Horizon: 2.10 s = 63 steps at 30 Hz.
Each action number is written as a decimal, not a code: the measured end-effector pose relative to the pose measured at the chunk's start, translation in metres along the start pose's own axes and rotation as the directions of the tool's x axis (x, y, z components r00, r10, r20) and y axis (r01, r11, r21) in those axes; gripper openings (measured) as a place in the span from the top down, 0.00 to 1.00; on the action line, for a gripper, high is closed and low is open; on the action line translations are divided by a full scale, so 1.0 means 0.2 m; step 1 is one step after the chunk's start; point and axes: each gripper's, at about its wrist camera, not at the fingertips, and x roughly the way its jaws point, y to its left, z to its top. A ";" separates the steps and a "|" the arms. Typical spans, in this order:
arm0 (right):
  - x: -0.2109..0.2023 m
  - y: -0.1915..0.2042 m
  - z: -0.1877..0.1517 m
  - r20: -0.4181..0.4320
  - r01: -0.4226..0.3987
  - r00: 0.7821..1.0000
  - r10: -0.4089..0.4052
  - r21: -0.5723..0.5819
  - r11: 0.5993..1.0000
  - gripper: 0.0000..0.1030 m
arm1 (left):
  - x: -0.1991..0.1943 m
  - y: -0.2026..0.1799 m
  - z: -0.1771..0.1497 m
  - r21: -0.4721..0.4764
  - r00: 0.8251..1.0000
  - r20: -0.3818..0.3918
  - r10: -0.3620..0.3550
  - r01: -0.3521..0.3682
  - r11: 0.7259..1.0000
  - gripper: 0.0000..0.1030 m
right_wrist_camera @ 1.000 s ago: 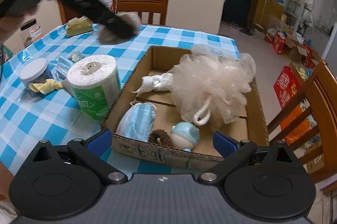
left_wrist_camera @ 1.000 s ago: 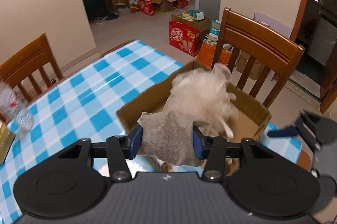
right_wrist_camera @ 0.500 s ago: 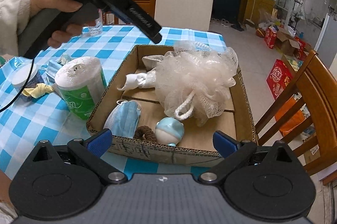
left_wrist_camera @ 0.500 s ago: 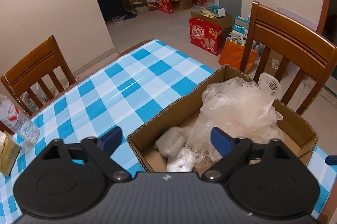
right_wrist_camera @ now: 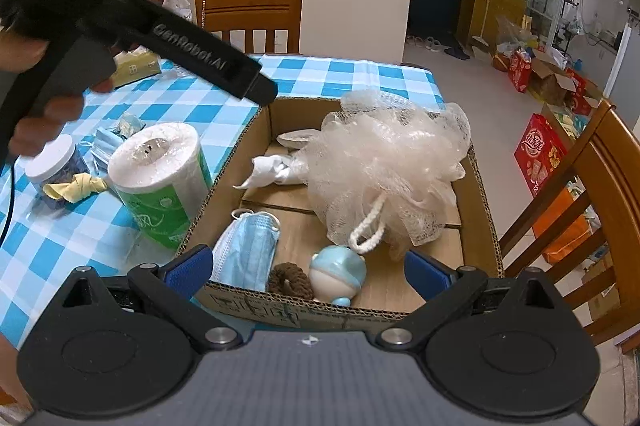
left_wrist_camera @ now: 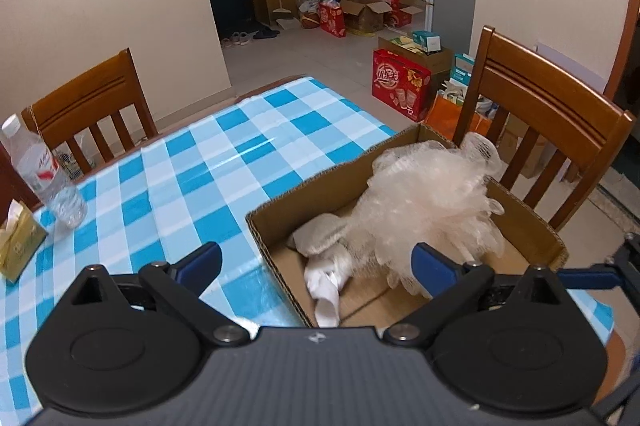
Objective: Organize soft objects
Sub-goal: 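Lower the pouch and hair tie into the box and open both tools, then move both open tools back over the table toward the jar and cloths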
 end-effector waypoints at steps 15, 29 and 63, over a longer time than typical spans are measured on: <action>-0.01 0.16 0.00 -0.012 0.043 0.999 -0.043 0.036 0.998 0.00 | -0.18 0.10 -0.27 -0.028 1.000 0.018 0.006 -0.005 1.000 0.02; -0.02 0.50 0.05 -0.029 0.123 0.992 -0.120 0.087 0.989 0.00 | -0.33 0.49 -0.67 -0.062 0.998 -0.048 -0.035 0.032 0.998 0.02; 0.22 0.69 0.19 -0.023 -0.019 1.000 0.018 -0.041 0.999 0.00 | 0.11 0.67 -0.78 0.124 0.958 -0.284 0.039 -0.003 0.992 0.02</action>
